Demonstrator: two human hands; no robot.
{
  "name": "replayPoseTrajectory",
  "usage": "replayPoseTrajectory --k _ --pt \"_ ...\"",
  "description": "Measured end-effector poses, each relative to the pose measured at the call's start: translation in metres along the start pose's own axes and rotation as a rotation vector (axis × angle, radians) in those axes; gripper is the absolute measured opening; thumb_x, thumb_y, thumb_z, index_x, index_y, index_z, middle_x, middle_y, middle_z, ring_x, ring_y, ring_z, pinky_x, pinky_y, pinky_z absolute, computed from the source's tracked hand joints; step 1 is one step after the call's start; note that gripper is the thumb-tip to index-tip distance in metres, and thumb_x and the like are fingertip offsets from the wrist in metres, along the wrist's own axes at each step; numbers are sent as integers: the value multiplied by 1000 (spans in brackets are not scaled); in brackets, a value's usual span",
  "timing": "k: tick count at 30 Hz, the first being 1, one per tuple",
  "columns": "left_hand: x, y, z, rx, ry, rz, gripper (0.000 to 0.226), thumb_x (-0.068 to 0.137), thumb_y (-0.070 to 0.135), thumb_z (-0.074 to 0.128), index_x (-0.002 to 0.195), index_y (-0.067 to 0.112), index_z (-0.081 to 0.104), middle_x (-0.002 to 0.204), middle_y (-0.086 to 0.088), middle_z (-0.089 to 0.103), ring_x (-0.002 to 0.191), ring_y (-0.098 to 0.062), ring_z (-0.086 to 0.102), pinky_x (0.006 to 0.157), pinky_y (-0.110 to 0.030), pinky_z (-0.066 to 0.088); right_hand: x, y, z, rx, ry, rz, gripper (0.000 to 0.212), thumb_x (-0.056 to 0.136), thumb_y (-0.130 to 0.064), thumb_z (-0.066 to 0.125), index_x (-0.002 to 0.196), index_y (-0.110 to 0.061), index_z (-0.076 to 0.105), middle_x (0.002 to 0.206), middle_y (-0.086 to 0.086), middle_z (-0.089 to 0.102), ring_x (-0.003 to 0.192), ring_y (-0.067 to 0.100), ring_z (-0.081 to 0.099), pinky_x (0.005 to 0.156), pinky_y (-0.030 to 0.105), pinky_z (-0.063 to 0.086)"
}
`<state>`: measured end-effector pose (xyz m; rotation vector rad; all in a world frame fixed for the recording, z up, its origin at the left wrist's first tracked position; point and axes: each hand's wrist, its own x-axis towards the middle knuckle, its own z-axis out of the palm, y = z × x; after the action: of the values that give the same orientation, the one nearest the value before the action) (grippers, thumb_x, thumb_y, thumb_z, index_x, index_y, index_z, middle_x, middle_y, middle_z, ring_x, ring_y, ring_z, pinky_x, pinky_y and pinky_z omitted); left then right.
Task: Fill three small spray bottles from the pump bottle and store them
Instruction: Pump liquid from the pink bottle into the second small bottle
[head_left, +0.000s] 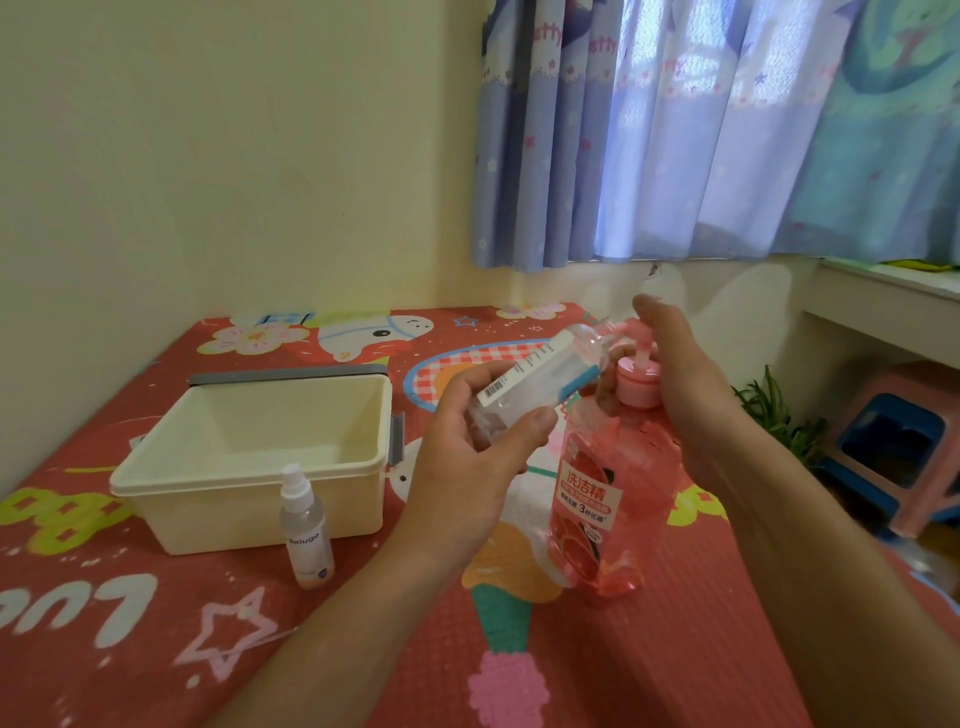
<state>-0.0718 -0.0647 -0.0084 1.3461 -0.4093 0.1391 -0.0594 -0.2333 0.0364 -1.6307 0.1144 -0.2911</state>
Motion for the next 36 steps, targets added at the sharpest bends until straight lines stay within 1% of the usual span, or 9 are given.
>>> replayPoseTrajectory --k 4,7,11,16,19,23,27,30,36 --pt "1 -2 0 16 9 4 35 82 21 74 107 38 56 103 -3 68 93 -24 68 63 -15 51 1 -1 0 -15 13 9 56 96 -49 39 57 -14 60 55 11 60 44 14 54 49 29 35" --pt "1 -3 -2 19 3 -1 36 82 21 74 108 38 57 105 -3 68 94 -23 69 64 -16 52 1 -1 0 11 17 10 53 95 -46 41 55 -16 60 58 13 61 46 15 55 49 30 34" --pt "0 1 -1 -46 -33 -23 31 86 15 67 112 29 57 99 -5 68 76 -7 67 63 -16 50 1 0 0 -11 8 0 61 93 -59 39 60 -13 62 59 13 62 52 18 57 58 35 37" --pt "-1 1 0 -34 -1 -26 30 87 17 67 113 26 55 93 -10 69 65 -1 64 61 -14 50 2 0 0 -22 5 -8 54 97 -47 38 62 -11 60 57 12 62 45 13 55 53 32 36" --pt "-1 0 -2 -44 10 -34 29 85 17 69 110 26 56 88 -5 71 70 -5 66 61 -16 51 1 0 0 -14 9 -2 55 96 -48 38 60 -12 60 56 11 61 46 14 55 53 32 36" --pt "1 -1 -1 -37 30 -20 35 82 17 71 114 24 58 92 -3 70 78 -12 69 63 -18 52 0 0 -1 -1 4 20 64 92 -62 40 58 -12 62 58 13 62 57 21 58 60 35 40" --pt "-2 0 1 -54 46 -31 34 81 17 71 111 26 59 94 -4 70 78 -10 70 62 -16 53 2 0 -1 -28 3 4 57 95 -50 38 59 -13 60 58 13 62 48 14 58 53 32 36" --pt "-3 0 0 -53 56 -41 39 72 29 73 109 31 60 97 -4 71 81 -14 70 64 -17 53 1 0 -1 -35 1 -12 53 96 -45 38 61 -11 59 56 11 61 46 13 56 52 31 35" --pt "-2 0 2 -50 42 -21 39 74 27 72 111 28 58 101 -4 70 86 -15 70 65 -18 53 1 0 0 2 9 14 63 92 -60 41 53 -15 63 60 15 63 52 19 56 57 34 39"
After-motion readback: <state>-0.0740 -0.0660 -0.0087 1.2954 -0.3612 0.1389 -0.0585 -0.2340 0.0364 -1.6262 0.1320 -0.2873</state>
